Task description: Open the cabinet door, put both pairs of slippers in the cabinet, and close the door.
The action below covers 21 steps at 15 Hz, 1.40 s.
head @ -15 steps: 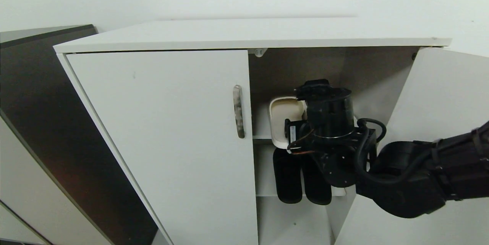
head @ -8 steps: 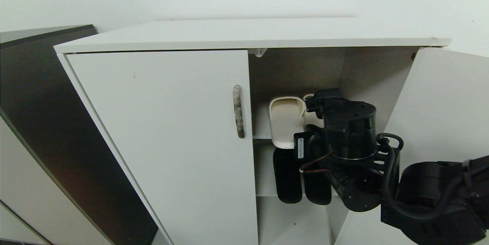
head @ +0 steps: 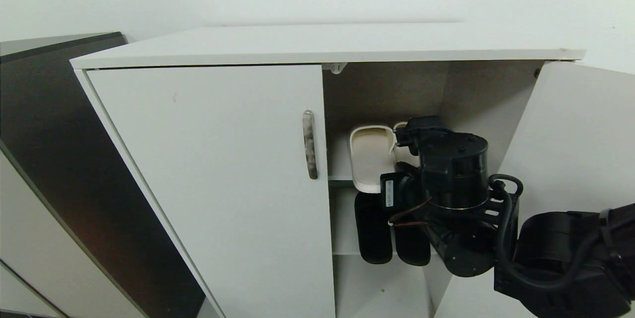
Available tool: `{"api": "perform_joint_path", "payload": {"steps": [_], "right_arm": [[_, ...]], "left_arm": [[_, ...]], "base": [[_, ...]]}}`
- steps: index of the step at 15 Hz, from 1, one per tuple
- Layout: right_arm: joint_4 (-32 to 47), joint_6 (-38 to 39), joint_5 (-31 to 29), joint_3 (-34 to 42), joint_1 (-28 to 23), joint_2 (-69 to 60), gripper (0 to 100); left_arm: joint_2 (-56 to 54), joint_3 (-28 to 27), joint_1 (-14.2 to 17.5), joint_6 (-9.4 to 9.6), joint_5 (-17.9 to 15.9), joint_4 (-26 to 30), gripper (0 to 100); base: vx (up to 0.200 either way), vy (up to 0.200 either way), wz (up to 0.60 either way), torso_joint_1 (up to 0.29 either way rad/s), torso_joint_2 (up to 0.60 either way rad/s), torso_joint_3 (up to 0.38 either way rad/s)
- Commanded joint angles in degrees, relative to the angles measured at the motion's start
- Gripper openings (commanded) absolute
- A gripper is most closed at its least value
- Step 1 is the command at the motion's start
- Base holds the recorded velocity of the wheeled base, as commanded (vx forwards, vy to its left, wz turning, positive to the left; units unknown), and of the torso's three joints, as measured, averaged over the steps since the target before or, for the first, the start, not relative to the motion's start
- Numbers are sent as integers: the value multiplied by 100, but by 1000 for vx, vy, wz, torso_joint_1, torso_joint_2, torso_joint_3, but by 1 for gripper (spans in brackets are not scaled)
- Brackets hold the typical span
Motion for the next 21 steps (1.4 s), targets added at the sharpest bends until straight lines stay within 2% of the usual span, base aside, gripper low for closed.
{"api": "perform_joint_path", "payload": {"steps": [1,21], "right_arm": [[-14,2,0,6,2,72,0],[-23,11,9,85,-15,116,0]], "left_arm": [[-1,0,1,-11,1,-1,0],[-1,0,1,-37,10,-1,0]], "base": [[-200,0,0,2,7,2],[-200,0,0,3,3,3]]}}
